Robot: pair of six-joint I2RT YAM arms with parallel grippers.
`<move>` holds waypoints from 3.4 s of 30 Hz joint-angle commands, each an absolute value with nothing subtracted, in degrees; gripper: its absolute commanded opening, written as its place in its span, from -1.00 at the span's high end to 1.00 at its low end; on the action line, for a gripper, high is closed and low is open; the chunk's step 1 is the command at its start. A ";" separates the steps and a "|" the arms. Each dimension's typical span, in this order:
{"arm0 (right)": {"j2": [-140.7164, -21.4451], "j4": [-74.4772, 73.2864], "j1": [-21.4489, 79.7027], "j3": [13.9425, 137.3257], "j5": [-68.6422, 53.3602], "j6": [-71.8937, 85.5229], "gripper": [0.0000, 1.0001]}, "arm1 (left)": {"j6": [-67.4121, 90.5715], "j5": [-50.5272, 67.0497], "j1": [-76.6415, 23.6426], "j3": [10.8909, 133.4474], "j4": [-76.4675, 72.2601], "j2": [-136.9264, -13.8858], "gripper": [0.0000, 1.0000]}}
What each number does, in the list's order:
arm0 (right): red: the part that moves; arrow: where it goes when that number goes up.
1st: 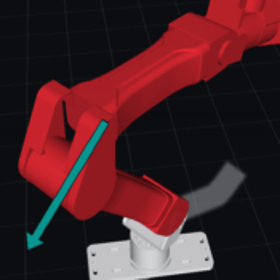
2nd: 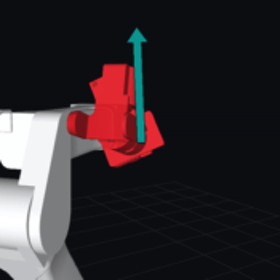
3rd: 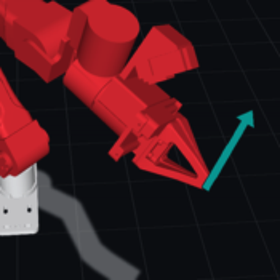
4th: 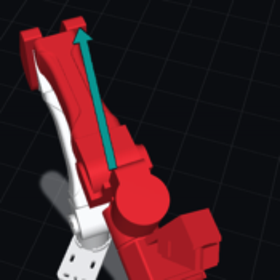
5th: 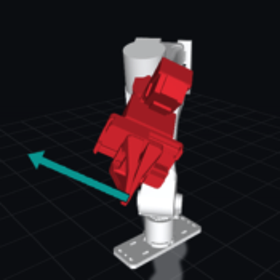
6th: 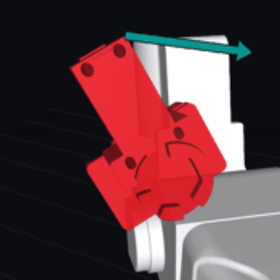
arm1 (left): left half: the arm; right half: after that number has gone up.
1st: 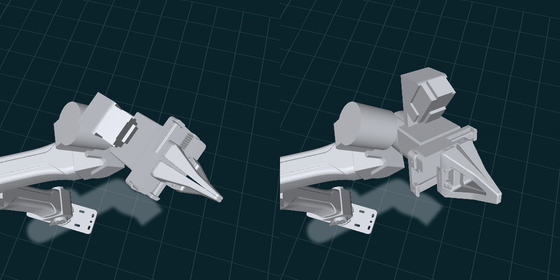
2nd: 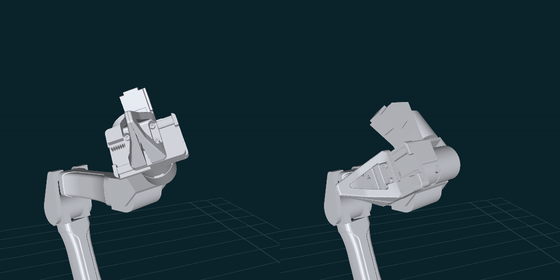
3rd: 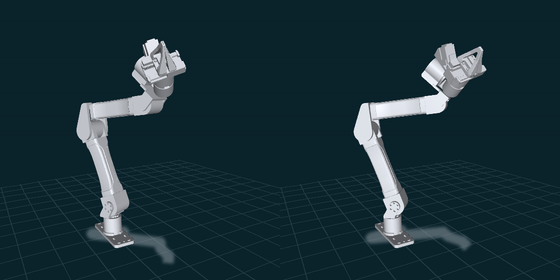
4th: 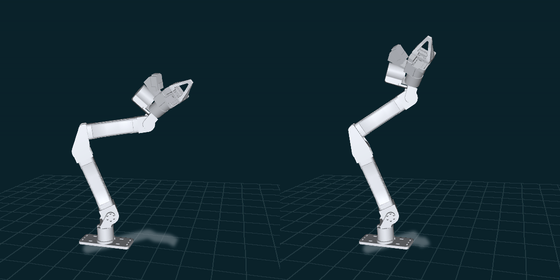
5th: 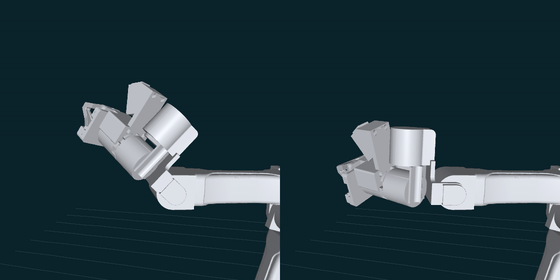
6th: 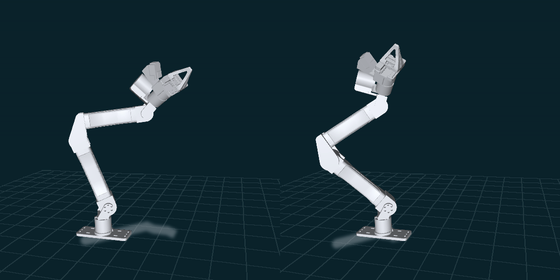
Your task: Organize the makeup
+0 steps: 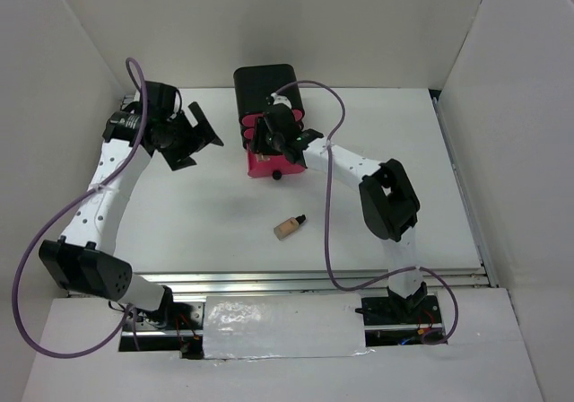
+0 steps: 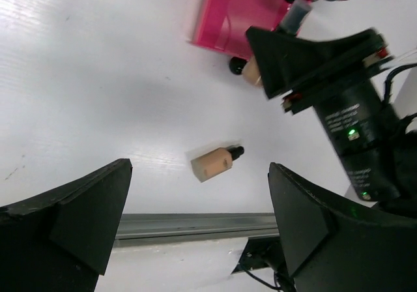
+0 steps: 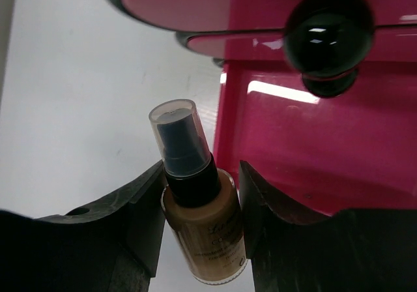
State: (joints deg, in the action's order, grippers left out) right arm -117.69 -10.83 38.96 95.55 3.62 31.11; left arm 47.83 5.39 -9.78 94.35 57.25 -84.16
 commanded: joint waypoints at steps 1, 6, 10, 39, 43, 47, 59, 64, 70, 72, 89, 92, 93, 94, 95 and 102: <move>-119.44 -14.06 38.93 100.28 12.12 32.61 1.00 | 45.36 3.34 -9.23 91.94 55.72 -79.55 -0.99; -120.15 -10.83 38.85 97.31 14.85 30.94 1.00 | 43.77 3.52 -8.79 90.88 55.64 -76.99 -0.99; -121.11 -9.40 38.76 96.94 15.82 30.85 1.00 | 42.89 4.66 -8.79 89.65 54.76 -75.50 -0.99; -125.52 -13.89 37.97 102.31 13.54 33.84 -0.12 | 41.05 7.73 -8.79 80.95 53.17 -70.58 -0.99; -123.93 -14.24 37.97 101.95 13.36 33.92 -0.46 | 40.96 8.35 -8.79 80.07 52.30 -70.58 -0.99; -122.79 -15.02 37.97 101.34 13.62 34.19 -0.54 | 40.52 8.88 -8.79 79.10 51.59 -70.75 -0.99; -96.89 -17.39 35.35 81.40 17.05 42.88 -0.97 | 29.72 4.49 -19.29 75.23 48.16 -76.89 -0.99; -85.28 -23.01 31.56 69.64 14.32 46.14 -1.00 | 25.85 1.58 -32.15 77.87 46.94 -86.65 -0.99; -73.77 -29.08 29.54 61.19 15.82 45.26 -1.00 | 19.79 0.72 -45.85 83.22 47.02 -97.55 -0.99; -70.77 -29.53 28.13 59.25 15.56 45.61 -1.00 | 19.69 -1.48 -47.54 84.72 46.59 -100.80 -0.99; -53.88 -32.25 25.14 55.10 17.05 43.60 -1.00 | 16.26 -4.84 -48.25 86.31 40.78 -116.45 -0.17; -52.83 -33.57 24.96 57.82 18.72 42.63 -1.00 | 16.70 -5.18 -48.43 87.01 40.78 -116.63 0.55; -52.47 -34.27 24.87 58.53 19.24 42.45 -1.00 | 17.13 -5.88 -48.51 87.45 40.96 -116.20 0.62; -52.38 -34.54 24.70 59.14 20.03 42.45 -1.00 | 17.66 -6.24 -48.52 88.06 41.83 -115.76 0.70; -52.21 -34.98 24.35 60.54 20.04 42.71 -1.00 | 18.19 -6.68 -48.52 90.33 42.53 -114.45 0.83; -51.50 -35.16 21.09 65.56 14.42 44.12 -1.00 | 22.49 -17.83 -46.94 101.32 41.49 -111.79 1.00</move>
